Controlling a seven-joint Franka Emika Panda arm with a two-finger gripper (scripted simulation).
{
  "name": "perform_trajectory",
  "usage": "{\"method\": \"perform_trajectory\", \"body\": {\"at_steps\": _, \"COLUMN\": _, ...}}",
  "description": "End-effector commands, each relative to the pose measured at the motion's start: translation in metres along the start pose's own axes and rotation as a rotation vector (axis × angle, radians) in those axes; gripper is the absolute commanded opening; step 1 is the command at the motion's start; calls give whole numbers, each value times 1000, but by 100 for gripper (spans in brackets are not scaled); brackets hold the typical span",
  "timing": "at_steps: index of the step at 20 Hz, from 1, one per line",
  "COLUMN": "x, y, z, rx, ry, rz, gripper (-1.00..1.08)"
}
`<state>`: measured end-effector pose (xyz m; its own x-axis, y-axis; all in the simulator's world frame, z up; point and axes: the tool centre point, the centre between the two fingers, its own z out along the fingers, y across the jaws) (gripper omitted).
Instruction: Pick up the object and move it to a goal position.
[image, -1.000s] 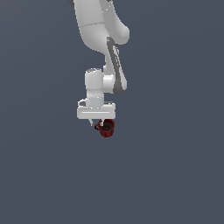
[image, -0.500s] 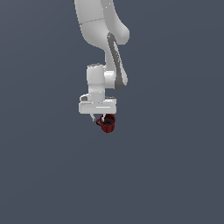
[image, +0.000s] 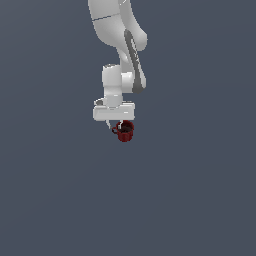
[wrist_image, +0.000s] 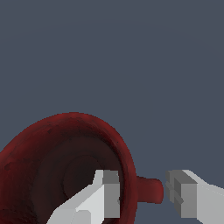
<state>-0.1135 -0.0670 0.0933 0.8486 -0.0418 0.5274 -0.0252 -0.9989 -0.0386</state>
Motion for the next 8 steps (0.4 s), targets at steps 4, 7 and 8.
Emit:
{"method": "perform_trajectory", "body": {"at_steps": 4, "x": -10, "y": -3, "z": -12, "rx": 0, "ry": 3, "rz": -1, "gripper": -100}}
{"method": "perform_trajectory", "body": {"at_steps": 7, "x": -12, "y": -3, "z": -15, "rx": 0, "ry": 3, "rz": 0, "gripper": -100}}
{"method": "perform_trajectory", "body": {"at_steps": 8, "x": -12, "y": -3, "z": -15, "rx": 0, "ry": 3, "rz": 0, "gripper": -100}}
